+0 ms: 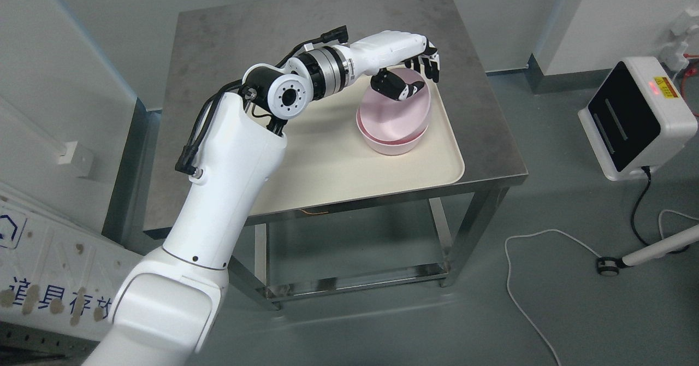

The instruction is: Stack pink IKEA bowls on left shelf middle

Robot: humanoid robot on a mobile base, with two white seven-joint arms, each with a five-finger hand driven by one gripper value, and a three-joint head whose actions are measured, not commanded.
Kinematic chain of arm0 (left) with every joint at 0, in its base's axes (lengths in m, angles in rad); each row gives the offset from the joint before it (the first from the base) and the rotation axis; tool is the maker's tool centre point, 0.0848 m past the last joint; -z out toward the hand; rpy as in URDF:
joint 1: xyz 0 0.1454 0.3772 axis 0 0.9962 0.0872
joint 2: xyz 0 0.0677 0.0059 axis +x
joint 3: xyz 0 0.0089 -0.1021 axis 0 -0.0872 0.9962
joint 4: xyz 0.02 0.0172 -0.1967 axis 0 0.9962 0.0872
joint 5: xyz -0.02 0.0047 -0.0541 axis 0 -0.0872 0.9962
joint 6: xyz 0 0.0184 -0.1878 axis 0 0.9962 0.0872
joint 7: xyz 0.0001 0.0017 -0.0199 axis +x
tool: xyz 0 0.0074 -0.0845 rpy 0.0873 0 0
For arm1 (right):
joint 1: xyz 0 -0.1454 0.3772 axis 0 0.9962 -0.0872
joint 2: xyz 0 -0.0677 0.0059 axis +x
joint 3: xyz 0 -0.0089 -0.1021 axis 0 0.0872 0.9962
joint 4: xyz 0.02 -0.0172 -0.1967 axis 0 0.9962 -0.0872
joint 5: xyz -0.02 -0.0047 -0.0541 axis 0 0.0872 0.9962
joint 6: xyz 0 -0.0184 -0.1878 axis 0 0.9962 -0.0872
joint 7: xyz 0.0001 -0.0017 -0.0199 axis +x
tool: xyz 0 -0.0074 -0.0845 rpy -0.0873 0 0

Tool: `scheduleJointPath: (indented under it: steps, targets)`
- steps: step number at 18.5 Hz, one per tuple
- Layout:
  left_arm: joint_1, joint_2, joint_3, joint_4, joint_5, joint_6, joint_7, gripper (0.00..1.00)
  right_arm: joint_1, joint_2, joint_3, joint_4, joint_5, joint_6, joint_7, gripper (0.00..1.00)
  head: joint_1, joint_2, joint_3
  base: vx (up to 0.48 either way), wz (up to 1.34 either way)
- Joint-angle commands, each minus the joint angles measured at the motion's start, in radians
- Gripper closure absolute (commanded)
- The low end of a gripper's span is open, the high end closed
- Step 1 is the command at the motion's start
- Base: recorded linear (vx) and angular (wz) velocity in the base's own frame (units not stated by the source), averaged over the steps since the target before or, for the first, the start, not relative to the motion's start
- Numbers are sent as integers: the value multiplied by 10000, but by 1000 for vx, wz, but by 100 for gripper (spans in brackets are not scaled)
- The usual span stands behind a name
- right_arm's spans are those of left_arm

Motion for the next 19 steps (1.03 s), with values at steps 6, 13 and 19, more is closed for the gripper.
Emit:
scheduleJointPath:
  steps: [6,13,19]
  targets:
    - [342,44,3339,-1024,4142,-37,1919,29,0,-175,-107,1,77,3,8,0,0,0,0,0,0]
    - [4744,44,2313,-2989,6477,-1322,1516,13,0,-175,-107,1,77,3,8,0,0,0,0,0,0]
    - [4748,667,2298,-3020,4087,-1509,1390,14,0,-175,-107,-14,77,3,8,0,0,0,0,0,0]
